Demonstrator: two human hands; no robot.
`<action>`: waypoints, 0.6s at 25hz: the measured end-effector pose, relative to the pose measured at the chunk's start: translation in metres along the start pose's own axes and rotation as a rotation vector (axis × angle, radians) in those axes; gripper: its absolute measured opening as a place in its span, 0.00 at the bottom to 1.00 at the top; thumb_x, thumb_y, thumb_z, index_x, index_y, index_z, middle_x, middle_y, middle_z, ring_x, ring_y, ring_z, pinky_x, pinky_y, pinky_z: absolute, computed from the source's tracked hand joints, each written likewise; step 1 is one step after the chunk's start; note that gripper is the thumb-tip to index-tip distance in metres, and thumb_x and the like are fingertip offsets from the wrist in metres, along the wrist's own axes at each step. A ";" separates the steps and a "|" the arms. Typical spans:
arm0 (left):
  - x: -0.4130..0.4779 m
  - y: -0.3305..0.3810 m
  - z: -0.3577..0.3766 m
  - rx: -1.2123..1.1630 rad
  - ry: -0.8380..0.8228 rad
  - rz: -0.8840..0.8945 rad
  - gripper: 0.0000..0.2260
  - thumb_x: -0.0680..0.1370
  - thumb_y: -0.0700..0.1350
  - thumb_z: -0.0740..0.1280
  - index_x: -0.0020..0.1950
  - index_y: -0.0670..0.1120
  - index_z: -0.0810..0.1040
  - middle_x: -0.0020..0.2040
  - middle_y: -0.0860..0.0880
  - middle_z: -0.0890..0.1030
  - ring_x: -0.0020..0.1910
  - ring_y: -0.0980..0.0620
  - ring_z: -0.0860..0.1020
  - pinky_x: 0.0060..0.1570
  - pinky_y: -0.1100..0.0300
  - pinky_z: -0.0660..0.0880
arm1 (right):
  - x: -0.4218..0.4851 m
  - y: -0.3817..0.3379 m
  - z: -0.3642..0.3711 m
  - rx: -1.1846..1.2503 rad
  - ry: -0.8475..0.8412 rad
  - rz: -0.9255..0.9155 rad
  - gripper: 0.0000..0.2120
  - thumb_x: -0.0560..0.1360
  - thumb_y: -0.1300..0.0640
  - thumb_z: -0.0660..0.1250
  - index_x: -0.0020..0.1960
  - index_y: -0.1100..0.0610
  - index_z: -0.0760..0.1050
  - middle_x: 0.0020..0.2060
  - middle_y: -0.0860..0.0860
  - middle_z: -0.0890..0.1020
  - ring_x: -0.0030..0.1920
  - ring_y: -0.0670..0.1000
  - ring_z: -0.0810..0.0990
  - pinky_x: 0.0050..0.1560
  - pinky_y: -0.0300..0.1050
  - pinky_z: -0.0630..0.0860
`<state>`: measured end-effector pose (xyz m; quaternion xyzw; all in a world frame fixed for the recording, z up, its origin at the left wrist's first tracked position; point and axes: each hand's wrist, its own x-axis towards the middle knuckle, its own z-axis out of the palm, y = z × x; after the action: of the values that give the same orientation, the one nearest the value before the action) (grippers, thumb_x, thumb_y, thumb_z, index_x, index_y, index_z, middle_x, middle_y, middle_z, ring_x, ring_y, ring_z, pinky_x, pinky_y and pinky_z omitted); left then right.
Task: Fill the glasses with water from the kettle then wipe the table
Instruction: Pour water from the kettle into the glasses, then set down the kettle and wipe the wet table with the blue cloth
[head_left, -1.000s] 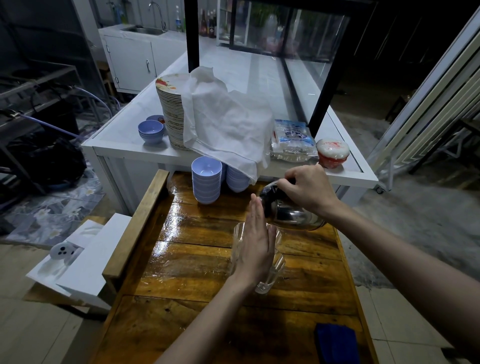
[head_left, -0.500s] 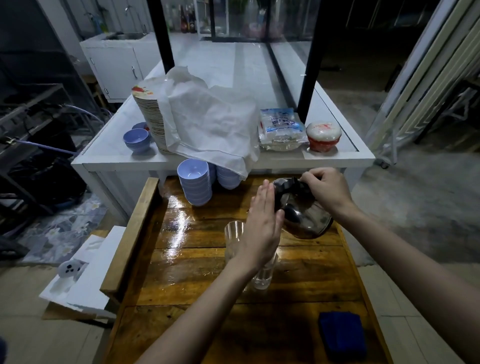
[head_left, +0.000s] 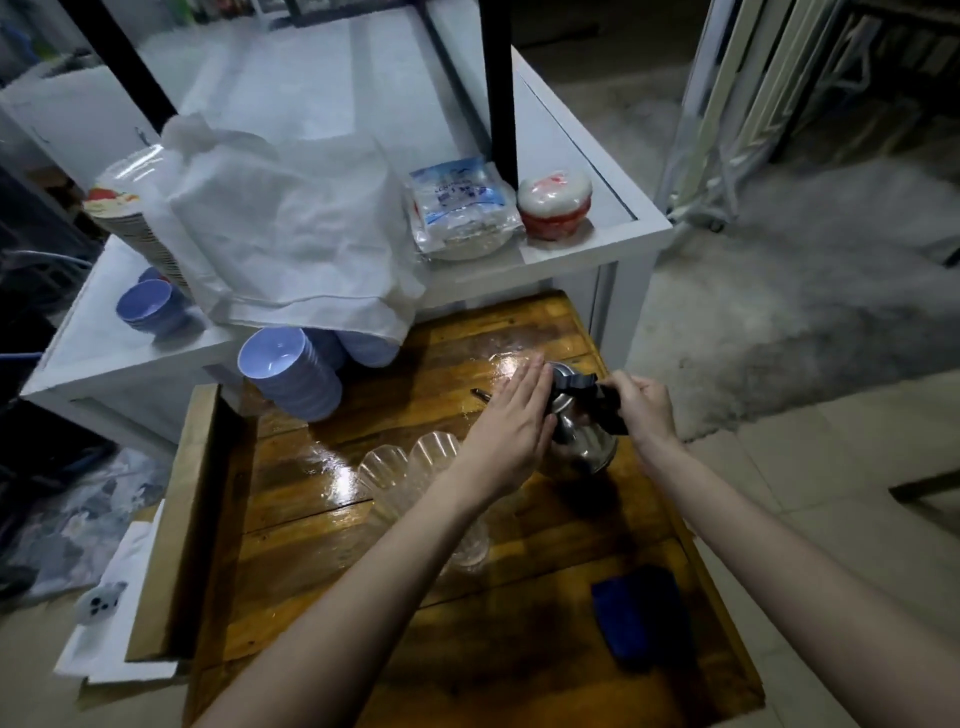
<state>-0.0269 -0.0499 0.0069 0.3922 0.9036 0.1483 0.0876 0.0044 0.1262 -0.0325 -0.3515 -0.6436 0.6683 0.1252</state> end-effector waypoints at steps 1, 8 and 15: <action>0.005 0.001 0.005 0.018 -0.023 0.006 0.26 0.84 0.51 0.48 0.79 0.44 0.44 0.80 0.45 0.44 0.78 0.51 0.42 0.77 0.53 0.44 | 0.004 0.007 -0.002 0.029 0.006 0.017 0.14 0.74 0.58 0.65 0.29 0.55 0.78 0.22 0.44 0.77 0.31 0.51 0.76 0.34 0.42 0.72; 0.026 0.001 0.038 0.079 -0.137 0.004 0.26 0.84 0.52 0.47 0.79 0.44 0.42 0.79 0.45 0.41 0.78 0.50 0.40 0.77 0.55 0.41 | 0.022 0.052 -0.008 0.148 0.047 0.051 0.12 0.71 0.59 0.64 0.30 0.54 0.79 0.27 0.49 0.79 0.34 0.52 0.78 0.37 0.44 0.74; 0.030 0.006 0.060 0.145 -0.124 -0.029 0.26 0.84 0.53 0.46 0.79 0.44 0.41 0.79 0.45 0.40 0.78 0.48 0.39 0.77 0.52 0.43 | 0.023 0.065 -0.008 0.163 0.042 0.121 0.11 0.77 0.59 0.62 0.38 0.58 0.78 0.36 0.55 0.80 0.37 0.50 0.79 0.36 0.41 0.75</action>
<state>-0.0270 -0.0119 -0.0490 0.3930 0.9103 0.0566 0.1169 0.0115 0.1376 -0.1001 -0.3922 -0.5619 0.7173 0.1260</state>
